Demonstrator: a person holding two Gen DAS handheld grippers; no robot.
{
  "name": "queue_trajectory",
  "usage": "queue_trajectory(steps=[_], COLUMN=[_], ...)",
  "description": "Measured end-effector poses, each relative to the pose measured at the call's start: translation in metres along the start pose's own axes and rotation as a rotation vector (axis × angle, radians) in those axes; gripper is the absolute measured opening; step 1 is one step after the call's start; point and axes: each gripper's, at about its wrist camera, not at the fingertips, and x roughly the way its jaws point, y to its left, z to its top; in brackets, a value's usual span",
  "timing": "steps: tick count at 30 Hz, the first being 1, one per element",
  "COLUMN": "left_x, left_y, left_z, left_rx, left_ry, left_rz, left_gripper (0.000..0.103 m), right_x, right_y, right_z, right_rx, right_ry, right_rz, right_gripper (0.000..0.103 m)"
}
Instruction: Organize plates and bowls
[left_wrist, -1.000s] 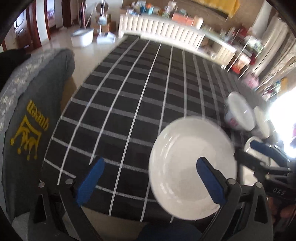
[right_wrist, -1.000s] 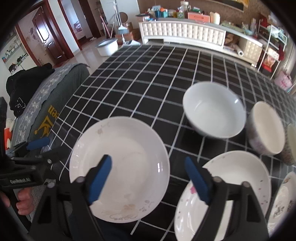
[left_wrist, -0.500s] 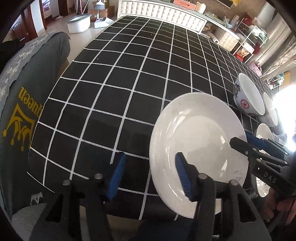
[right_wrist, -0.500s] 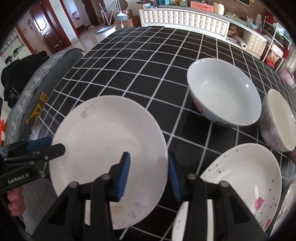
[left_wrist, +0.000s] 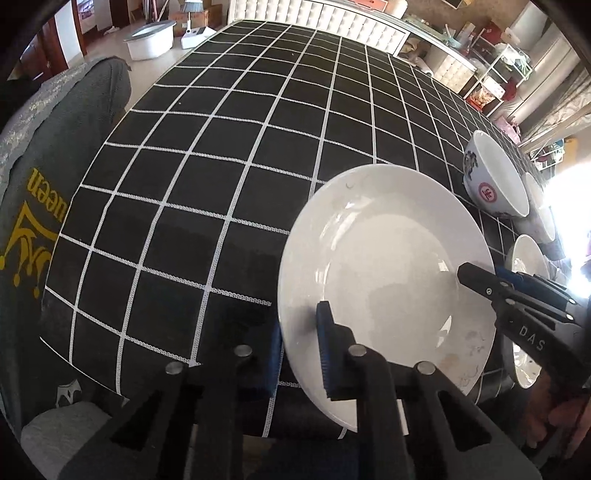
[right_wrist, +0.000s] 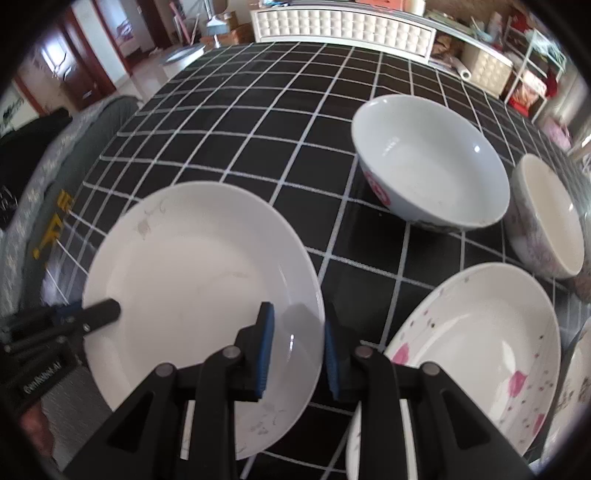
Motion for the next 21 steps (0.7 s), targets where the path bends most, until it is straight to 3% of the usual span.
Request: queue_trajectory(steps=[7, 21], left_x=[-0.012, 0.003], left_y=[-0.004, -0.005], left_z=[0.003, 0.014], left_rx=[0.011, -0.004], left_ry=[-0.033, -0.014], left_rz=[-0.008, -0.01], left_gripper=[0.016, 0.016], right_x=[-0.013, 0.001], right_y=[-0.002, -0.008], right_z=[-0.003, 0.006], right_rx=[0.01, 0.053], right_ry=[-0.045, 0.009], right_rz=[0.013, 0.026], right_gripper=[0.029, 0.029])
